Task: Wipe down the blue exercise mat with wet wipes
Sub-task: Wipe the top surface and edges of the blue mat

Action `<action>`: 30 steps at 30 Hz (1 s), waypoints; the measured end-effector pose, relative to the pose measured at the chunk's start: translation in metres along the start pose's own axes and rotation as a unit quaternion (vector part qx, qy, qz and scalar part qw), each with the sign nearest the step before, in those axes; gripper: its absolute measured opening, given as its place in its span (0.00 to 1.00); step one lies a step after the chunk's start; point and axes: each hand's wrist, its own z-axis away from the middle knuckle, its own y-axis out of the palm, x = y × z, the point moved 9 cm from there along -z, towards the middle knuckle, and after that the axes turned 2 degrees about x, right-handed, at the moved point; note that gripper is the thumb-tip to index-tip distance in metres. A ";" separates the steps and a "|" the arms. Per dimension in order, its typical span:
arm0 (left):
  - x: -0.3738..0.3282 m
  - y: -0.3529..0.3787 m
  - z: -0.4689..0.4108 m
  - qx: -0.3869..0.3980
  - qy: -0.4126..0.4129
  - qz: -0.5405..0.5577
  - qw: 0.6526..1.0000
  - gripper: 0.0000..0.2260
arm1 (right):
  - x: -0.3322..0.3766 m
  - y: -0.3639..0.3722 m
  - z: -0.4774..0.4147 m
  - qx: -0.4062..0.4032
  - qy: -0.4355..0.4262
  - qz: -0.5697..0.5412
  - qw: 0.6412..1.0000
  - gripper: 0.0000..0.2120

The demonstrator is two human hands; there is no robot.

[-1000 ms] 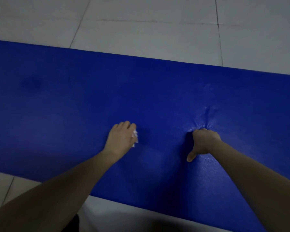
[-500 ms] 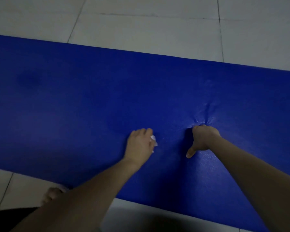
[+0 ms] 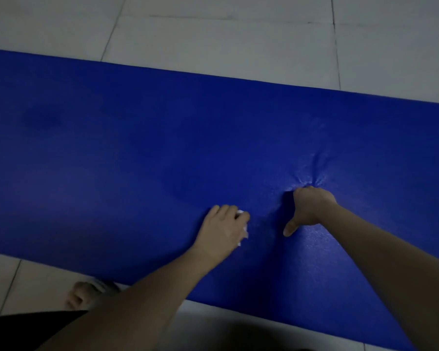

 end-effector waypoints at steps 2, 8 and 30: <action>0.036 -0.009 0.013 -0.001 -0.051 -0.004 0.999 0.11 | 0.001 0.000 0.000 -0.004 0.001 -0.002 1.000 0.45; 0.161 -0.033 0.061 -0.019 -0.272 -0.019 0.962 0.07 | 0.000 0.001 -0.001 -0.003 0.003 0.003 1.000 0.46; -0.068 0.013 -0.001 -0.009 0.048 0.028 0.998 0.06 | -0.002 0.002 -0.004 0.001 0.024 0.003 1.000 0.46</action>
